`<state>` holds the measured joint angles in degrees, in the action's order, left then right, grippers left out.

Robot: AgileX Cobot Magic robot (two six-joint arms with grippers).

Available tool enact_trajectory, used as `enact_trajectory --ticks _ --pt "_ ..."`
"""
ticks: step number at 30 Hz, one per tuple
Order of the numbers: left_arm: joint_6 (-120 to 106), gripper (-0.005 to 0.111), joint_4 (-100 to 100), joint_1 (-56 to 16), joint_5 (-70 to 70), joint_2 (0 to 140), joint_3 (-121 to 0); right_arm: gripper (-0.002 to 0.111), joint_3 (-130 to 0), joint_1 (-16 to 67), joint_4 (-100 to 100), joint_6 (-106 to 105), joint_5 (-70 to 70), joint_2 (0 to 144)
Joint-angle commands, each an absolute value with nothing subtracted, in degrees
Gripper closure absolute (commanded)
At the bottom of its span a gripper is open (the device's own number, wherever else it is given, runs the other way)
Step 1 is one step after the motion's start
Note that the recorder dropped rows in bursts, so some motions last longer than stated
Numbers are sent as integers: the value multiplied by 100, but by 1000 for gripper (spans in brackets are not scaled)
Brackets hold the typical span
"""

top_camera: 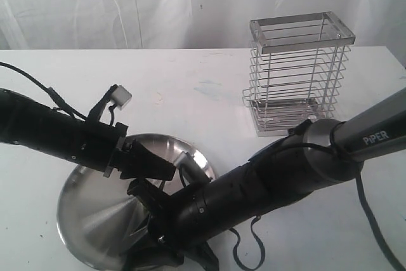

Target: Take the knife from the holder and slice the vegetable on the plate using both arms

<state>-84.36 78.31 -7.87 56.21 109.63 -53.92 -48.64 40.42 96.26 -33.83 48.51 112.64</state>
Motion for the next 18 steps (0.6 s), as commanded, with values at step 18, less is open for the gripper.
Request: enact_trajectory --ticks 18 --pt "-8588 107 7960 -816 5708 10944 -5395 108 -4266 4064 9673 -3970 4944 10962"
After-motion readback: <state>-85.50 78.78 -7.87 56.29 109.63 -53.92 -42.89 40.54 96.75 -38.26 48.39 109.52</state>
